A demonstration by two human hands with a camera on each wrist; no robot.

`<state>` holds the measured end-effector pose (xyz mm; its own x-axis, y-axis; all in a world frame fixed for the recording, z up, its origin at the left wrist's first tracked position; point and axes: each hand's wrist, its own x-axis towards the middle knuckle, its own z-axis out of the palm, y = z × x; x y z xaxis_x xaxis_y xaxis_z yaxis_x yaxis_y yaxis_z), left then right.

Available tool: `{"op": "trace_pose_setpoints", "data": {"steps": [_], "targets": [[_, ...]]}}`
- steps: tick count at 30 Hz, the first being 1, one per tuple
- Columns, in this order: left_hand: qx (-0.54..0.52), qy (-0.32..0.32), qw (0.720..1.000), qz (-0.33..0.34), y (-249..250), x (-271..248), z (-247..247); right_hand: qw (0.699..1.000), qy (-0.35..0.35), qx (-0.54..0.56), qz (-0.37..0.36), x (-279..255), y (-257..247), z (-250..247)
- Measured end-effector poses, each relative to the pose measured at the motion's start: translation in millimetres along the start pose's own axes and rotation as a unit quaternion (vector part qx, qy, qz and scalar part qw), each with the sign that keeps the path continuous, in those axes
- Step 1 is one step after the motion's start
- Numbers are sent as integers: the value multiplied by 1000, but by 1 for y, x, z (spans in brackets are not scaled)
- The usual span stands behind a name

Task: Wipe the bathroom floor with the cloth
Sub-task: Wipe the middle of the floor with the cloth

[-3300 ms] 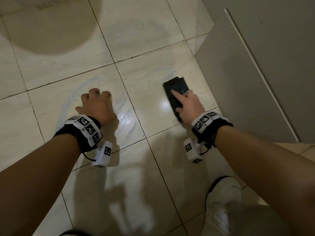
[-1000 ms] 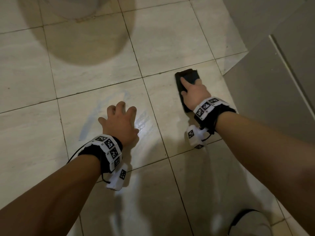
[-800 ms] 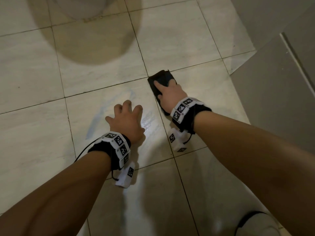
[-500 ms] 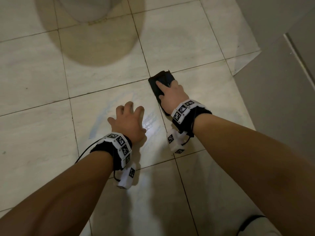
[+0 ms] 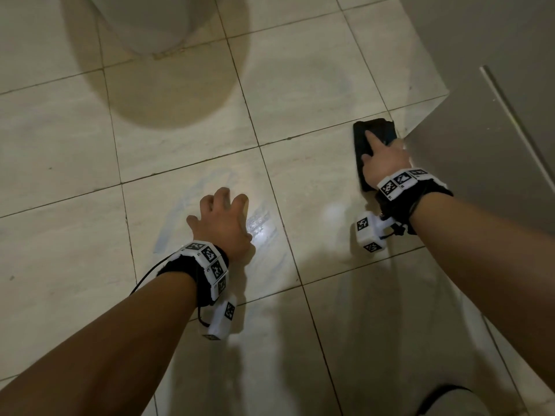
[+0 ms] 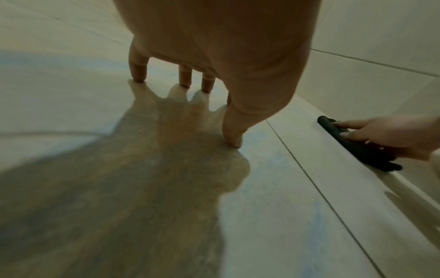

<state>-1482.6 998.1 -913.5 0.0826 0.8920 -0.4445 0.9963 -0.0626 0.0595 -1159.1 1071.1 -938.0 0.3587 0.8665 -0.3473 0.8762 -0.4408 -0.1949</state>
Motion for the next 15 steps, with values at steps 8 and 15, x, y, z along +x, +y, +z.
{"op": "trace_pose_setpoints", "data": {"steps": [8,15], "targets": [[-11,-3,1000,4,-2,-3,1,999,-23,-35,25,-4,3,-10],[-12,1,1000,20,-4,-2,-1,997,-65,-23,-38,-32,-37,10]]}}
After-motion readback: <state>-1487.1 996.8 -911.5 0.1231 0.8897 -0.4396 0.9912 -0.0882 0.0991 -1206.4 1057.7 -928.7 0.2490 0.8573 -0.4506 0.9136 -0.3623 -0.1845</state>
